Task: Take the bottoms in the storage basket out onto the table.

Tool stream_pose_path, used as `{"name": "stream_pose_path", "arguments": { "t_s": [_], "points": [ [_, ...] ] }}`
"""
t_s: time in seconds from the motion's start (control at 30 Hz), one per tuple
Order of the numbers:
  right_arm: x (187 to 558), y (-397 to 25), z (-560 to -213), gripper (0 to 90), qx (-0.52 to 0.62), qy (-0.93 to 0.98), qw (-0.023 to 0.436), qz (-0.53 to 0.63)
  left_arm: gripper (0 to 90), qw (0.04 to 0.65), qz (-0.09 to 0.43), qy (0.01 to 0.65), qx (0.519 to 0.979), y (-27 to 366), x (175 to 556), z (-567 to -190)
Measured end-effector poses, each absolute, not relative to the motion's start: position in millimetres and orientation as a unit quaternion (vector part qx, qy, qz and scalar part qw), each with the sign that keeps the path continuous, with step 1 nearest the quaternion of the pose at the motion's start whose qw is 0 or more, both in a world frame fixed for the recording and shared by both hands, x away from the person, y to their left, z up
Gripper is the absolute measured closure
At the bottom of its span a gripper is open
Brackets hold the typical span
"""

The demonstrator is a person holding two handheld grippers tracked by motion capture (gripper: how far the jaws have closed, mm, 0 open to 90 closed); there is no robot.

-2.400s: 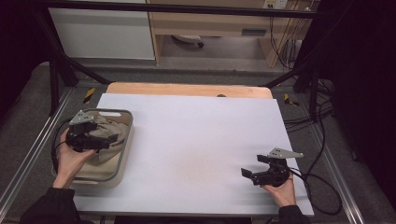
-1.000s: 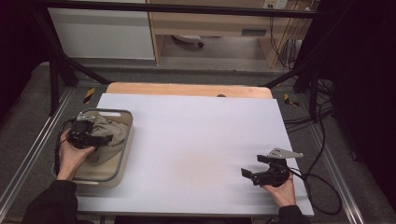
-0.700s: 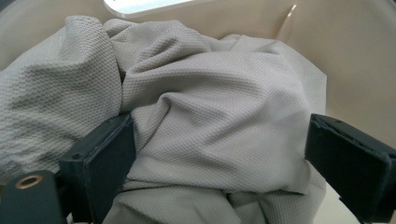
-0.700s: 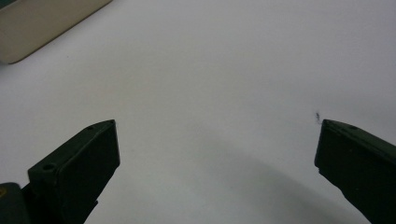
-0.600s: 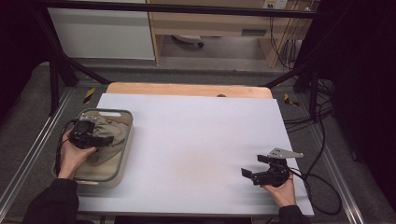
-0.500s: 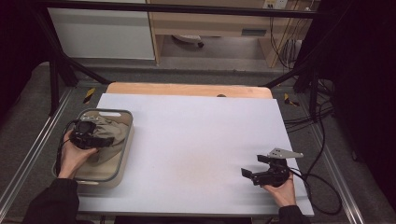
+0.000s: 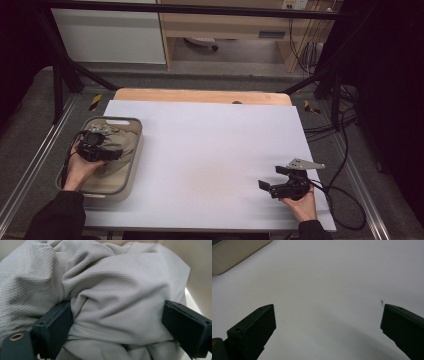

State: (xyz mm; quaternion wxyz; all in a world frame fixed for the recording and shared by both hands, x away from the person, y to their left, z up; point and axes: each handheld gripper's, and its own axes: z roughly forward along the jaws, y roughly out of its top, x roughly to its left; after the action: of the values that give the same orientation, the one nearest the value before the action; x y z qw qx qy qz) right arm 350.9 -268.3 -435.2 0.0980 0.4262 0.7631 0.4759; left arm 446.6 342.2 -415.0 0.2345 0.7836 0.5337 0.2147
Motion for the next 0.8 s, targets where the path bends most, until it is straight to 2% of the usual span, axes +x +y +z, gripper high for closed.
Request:
{"name": "stream_pose_path", "arguments": {
  "t_s": [0.2,0.47,0.67,0.8],
  "points": [
    [351,-268,-435,0.5,0.427,0.762,0.098,0.477,12.4,0.214,0.221,0.530,0.790,339,447,-417],
    [351,-268,-435,0.5,0.425,0.763,0.099,0.476,21.4,0.191,0.230,0.529,0.794,336,447,-418],
    [351,-268,-435,0.5,0.425,0.763,0.099,0.476,31.7,0.172,0.240,0.529,0.795,332,448,-417],
    [351,-268,-435,0.5,0.425,0.763,0.098,0.476,41.6,0.157,0.246,0.529,0.797,328,449,-415]
  ]
}}
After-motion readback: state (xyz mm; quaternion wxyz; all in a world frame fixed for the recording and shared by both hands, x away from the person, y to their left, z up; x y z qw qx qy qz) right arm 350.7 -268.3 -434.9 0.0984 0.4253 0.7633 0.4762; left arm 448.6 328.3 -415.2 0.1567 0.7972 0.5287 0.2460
